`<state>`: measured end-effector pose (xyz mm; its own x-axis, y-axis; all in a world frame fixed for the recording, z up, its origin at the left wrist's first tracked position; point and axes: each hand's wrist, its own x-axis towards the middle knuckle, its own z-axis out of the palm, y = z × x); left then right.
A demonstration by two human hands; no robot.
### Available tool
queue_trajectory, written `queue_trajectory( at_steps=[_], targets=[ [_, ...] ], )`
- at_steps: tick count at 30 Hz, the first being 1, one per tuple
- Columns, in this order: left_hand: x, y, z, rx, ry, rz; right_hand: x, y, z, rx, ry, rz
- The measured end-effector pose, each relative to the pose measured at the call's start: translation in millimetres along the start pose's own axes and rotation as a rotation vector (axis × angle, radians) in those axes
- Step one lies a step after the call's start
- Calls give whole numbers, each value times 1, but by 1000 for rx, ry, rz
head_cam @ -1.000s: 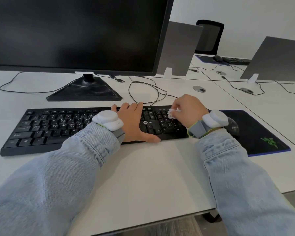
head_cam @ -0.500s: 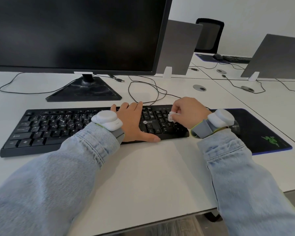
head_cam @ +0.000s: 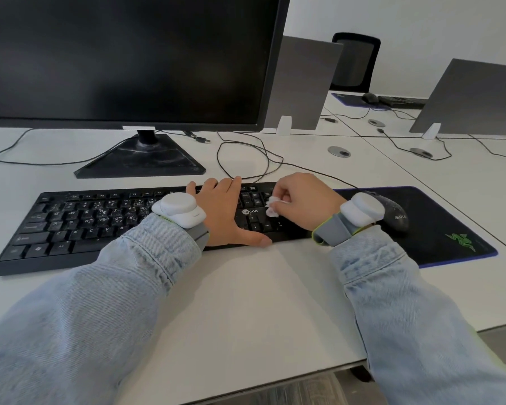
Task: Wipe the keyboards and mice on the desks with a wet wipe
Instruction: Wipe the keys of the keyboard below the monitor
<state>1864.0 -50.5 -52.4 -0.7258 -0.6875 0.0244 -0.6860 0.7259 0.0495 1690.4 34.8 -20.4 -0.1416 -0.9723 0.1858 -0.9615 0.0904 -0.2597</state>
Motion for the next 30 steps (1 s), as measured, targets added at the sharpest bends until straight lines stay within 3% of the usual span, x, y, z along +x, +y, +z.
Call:
queue_trajectory(
  at_steps=[4,10,17,21,25,30],
  targets=[
    [0,0,-2,-1,-14,1,-3,17,-9,-88,29,112],
    [0,0,-2,6,-17,0,-6,2,-2,22,-16,-6],
    [-1,0,-4,-5,-35,2,-8,19,-14,-130,-35,163],
    [-1,1,-4,-3,-28,0,-8,7,-10,49,50,55],
    [-1,1,-1,-8,-2,4,-7,-3,-2,68,-30,-37],
    [1,-2,0,-30,-2,5,-6,17,-11,-61,-80,105]
  ],
)
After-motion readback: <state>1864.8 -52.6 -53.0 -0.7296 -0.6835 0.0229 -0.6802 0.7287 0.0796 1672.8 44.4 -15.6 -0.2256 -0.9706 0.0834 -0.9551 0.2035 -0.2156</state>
